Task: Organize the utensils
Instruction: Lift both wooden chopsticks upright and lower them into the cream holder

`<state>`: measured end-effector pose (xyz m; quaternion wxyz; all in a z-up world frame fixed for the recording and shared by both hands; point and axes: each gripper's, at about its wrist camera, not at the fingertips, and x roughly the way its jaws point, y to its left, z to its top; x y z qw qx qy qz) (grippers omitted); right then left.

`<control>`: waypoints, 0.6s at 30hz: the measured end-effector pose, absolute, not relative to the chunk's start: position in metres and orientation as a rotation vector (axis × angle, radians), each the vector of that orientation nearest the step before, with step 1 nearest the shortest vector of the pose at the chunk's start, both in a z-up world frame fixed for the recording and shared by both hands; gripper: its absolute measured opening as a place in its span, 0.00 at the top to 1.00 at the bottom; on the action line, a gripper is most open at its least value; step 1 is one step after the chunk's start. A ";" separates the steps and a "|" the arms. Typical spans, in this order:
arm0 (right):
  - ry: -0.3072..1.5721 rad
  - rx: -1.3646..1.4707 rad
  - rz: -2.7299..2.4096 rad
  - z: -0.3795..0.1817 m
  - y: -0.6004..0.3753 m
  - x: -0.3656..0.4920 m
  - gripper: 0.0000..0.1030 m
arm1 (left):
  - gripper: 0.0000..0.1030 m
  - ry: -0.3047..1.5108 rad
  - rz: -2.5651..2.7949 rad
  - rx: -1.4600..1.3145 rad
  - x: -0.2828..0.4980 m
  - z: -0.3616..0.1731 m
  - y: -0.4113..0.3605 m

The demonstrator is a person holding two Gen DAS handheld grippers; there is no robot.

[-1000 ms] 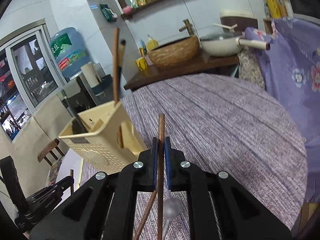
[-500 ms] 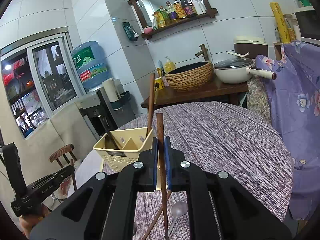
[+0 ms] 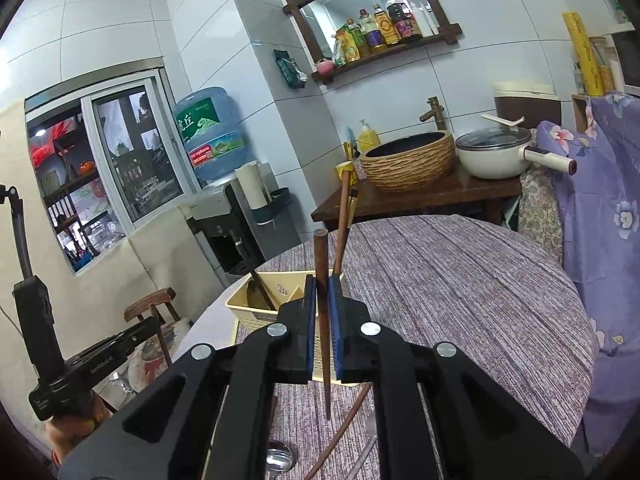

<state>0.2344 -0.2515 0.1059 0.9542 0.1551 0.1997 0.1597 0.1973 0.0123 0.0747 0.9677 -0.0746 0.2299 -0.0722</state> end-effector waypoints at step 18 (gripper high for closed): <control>0.379 0.246 0.460 0.167 -0.232 0.248 0.93 | 0.93 0.384 -0.239 -0.175 0.211 0.139 0.021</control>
